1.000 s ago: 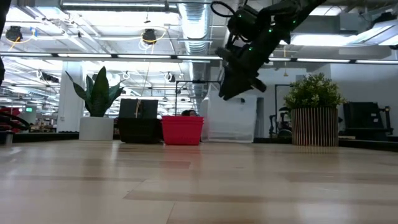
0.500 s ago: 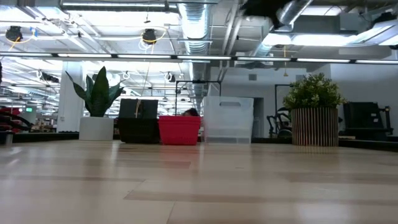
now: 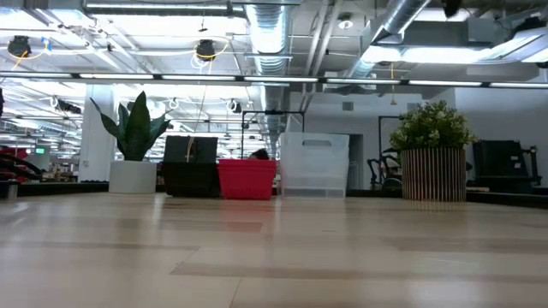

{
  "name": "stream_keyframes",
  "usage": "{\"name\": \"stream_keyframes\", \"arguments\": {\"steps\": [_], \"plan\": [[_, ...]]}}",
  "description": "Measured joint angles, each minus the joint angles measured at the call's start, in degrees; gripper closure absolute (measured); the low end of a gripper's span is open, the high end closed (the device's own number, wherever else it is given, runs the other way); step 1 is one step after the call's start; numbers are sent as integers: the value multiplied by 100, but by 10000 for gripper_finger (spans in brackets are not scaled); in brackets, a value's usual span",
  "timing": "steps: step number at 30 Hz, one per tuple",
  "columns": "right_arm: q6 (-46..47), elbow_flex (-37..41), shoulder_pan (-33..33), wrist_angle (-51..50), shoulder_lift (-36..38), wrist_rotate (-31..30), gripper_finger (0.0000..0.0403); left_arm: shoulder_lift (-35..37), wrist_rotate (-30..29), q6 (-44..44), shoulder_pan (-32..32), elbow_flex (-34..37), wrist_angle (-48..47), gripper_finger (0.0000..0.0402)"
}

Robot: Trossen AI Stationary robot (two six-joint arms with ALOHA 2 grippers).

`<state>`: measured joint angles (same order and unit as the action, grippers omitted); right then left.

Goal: Stack baskets by color
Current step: Return to Home Position

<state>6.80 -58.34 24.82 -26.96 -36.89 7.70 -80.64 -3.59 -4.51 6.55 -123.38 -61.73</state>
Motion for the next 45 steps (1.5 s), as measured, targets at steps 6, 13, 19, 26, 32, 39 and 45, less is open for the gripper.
{"name": "stream_keyframes", "arguments": {"steps": [6,13,19,26,32,39,45], "plan": [[898,1485,-4,995,1112,2,283,1369,552,386,-399,2752,1789,246],[1271,2353,4,1390,2202,-6,283,3721,561,1133,-654,6500,4583,246],[1288,2595,7,1365,2844,-189,283,5346,641,1851,-825,8841,6167,246],[1350,3119,4,1354,3394,-260,283,6433,471,2510,-892,10407,6505,246],[1437,3853,3,1501,3670,-262,283,7091,457,2601,-892,11037,6603,246],[1347,4425,4,1994,3675,-328,283,8022,254,2758,-890,11749,6484,246],[1323,4910,-26,2288,3675,-252,283,7998,160,2924,-890,12136,6748,246]]}}
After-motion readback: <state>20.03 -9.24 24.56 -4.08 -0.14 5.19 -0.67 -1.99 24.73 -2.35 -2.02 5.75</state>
